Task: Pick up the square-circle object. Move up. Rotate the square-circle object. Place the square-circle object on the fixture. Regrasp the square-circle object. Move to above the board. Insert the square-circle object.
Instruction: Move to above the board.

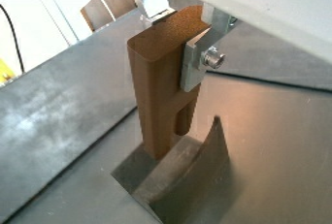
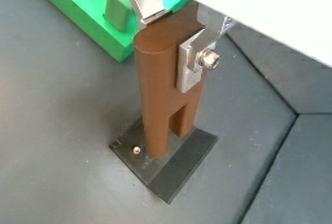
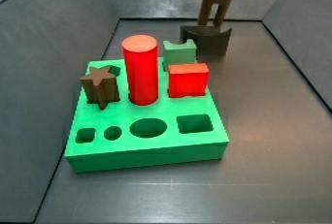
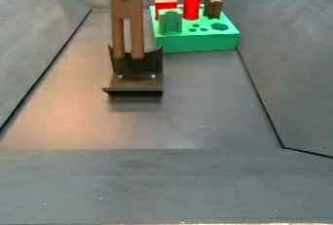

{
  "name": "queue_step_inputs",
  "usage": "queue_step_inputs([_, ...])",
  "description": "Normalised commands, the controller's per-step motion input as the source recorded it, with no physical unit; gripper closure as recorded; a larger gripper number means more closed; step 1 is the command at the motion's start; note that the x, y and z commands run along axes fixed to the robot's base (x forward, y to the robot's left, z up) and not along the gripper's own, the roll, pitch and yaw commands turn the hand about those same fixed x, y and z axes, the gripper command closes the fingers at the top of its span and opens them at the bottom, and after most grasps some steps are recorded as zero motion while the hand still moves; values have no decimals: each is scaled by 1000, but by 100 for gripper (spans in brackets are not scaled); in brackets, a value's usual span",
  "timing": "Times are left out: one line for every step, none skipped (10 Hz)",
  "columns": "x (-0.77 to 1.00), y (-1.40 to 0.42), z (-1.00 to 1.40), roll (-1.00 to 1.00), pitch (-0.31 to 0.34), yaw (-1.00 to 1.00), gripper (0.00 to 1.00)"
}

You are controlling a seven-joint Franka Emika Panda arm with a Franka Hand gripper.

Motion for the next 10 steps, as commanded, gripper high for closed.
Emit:
queue_step_inputs([119,-138,1000,-34,176,66,100])
queue_step_inputs([107,-109,985,-36,154,67,100])
queue_step_inputs([81,-75,829,-37,144,62,100])
queue_step_inputs([56,-45,679,-39,134,56,100])
queue_step_inputs([40,-28,529,-48,125,50,100])
queue_step_inputs([28,-18,331,-51,123,43,100])
queue_step_inputs([27,-15,183,-48,122,39,100])
queue_step_inputs([-776,-1000,421,-267,28,1000,100])
queue_step_inputs([-780,-1000,440,-257,17,1000,100])
queue_step_inputs([-800,-1000,442,-253,-7,1000,100])
